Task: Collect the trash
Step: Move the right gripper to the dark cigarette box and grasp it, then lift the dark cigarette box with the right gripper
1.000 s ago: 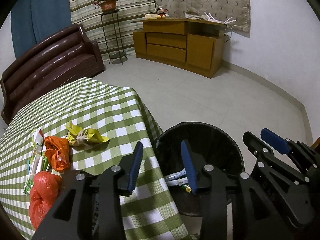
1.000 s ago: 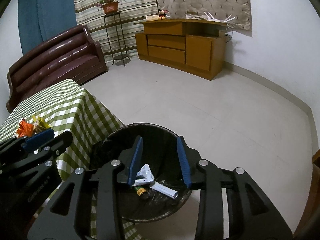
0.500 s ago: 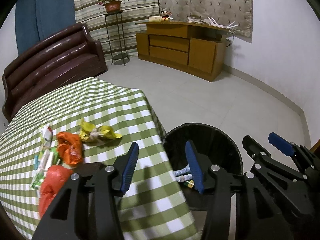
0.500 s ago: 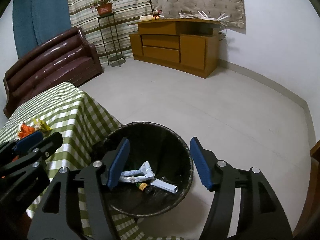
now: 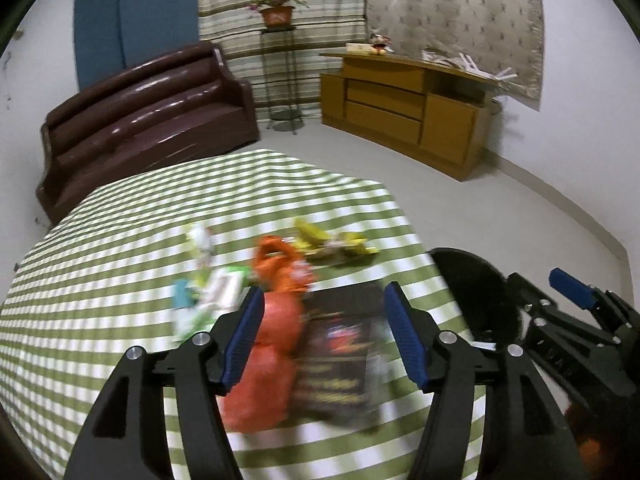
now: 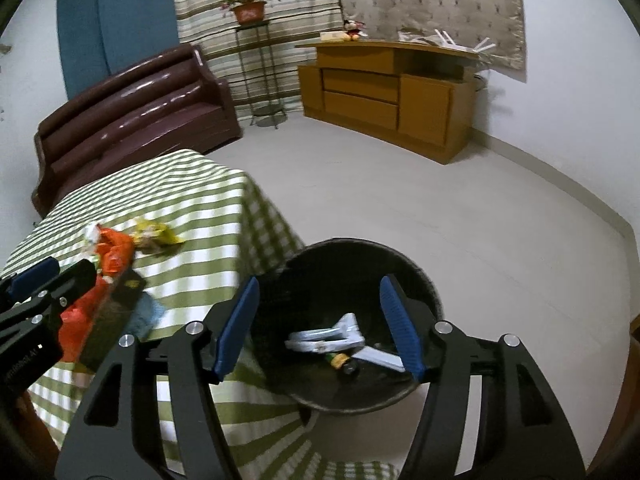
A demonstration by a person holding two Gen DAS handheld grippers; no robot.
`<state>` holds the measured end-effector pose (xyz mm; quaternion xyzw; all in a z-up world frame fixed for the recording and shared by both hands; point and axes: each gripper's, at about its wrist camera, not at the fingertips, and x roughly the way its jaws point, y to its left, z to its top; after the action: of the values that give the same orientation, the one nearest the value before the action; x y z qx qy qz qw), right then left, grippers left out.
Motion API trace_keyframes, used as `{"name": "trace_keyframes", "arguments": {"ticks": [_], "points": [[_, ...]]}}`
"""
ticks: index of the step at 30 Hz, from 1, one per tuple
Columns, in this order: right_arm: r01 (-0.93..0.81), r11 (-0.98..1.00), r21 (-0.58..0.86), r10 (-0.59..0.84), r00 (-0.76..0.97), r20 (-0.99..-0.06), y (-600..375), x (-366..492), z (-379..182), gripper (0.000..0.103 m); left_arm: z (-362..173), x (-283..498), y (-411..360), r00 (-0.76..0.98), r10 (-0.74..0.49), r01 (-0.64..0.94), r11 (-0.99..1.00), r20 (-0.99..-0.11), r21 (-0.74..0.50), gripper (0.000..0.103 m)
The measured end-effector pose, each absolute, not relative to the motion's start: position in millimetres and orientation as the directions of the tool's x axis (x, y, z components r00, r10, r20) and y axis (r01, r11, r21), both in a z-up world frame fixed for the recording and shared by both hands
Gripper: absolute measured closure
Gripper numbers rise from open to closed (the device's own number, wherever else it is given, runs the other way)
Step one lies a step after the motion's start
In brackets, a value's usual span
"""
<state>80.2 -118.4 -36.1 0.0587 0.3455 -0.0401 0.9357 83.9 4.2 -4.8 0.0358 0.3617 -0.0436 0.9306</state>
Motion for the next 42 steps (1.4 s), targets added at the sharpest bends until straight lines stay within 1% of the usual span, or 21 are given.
{"name": "trace_keyframes", "arguments": {"ticks": [7, 14, 18, 23, 33, 34, 35, 36, 38, 39, 42], "points": [[0.042, 0.995, 0.09, 0.027, 0.76, -0.65, -79.1, 75.9, -28.4, 0.042, -5.7, 69.8, 63.2, 0.736, 0.044, -0.002, 0.998, -0.675, 0.063, 0.041], [-0.025, 0.996, 0.088, 0.077, 0.749, -0.658, -40.6, 71.0, -26.7, 0.042, -10.9, 56.2, 108.7, 0.721, 0.105, -0.084, 0.994, -0.685, 0.065, 0.041], [-0.049, 0.993, 0.11, 0.111, 0.734, -0.67, -23.9, 70.3, -28.5, 0.042, -12.8, 49.2, 131.0, 0.721, 0.143, -0.12, 0.989, -0.678, 0.081, 0.041], [-0.067, 0.993, 0.096, 0.115, 0.717, -0.688, -3.8, 71.2, -33.8, 0.042, -14.6, 44.3, 152.6, 0.713, 0.15, -0.145, 0.987, -0.685, 0.066, 0.04], [-0.047, 0.995, 0.085, 0.094, 0.686, -0.722, 10.2, 74.0, -44.4, 0.042, -21.9, 42.8, 176.3, 0.703, 0.149, -0.167, 0.985, -0.695, 0.042, 0.04], [-0.046, 0.995, 0.083, 0.092, 0.688, -0.72, 10.6, 73.7, -43.7, 0.045, -22.5, 42.8, 178.0, 0.702, 0.148, -0.169, 0.985, -0.697, 0.04, 0.04], [-0.047, 0.996, 0.082, 0.091, 0.69, -0.718, 12.3, 73.9, -42.6, 0.051, -22.9, 42.9, 179.0, 0.701, 0.148, -0.17, 0.985, -0.698, 0.038, 0.04], [-0.045, 0.996, 0.075, 0.085, 0.693, -0.716, 14.7, 73.5, -41.5, 0.054, -23.3, 42.9, 180.3, 0.7, 0.147, -0.171, 0.985, -0.699, 0.036, 0.04], [-0.046, 0.997, 0.059, 0.075, 0.699, -0.712, 19.0, 72.9, -40.0, 0.062, -24.1, 42.9, 182.0, 0.699, 0.144, -0.17, 0.985, -0.7, 0.033, 0.04], [-0.046, 0.998, 0.054, 0.07, 0.701, -0.71, 21.4, 73.0, -39.0, 0.062, -24.6, 43.6, 182.7, 0.699, 0.143, -0.169, 0.985, -0.701, 0.032, 0.04], [-0.042, 0.998, 0.043, 0.06, 0.713, -0.698, 25.5, 73.1, -34.0, 0.069, -25.8, 44.3, 184.8, 0.697, 0.139, -0.17, 0.985, -0.704, 0.027, 0.04]]}}
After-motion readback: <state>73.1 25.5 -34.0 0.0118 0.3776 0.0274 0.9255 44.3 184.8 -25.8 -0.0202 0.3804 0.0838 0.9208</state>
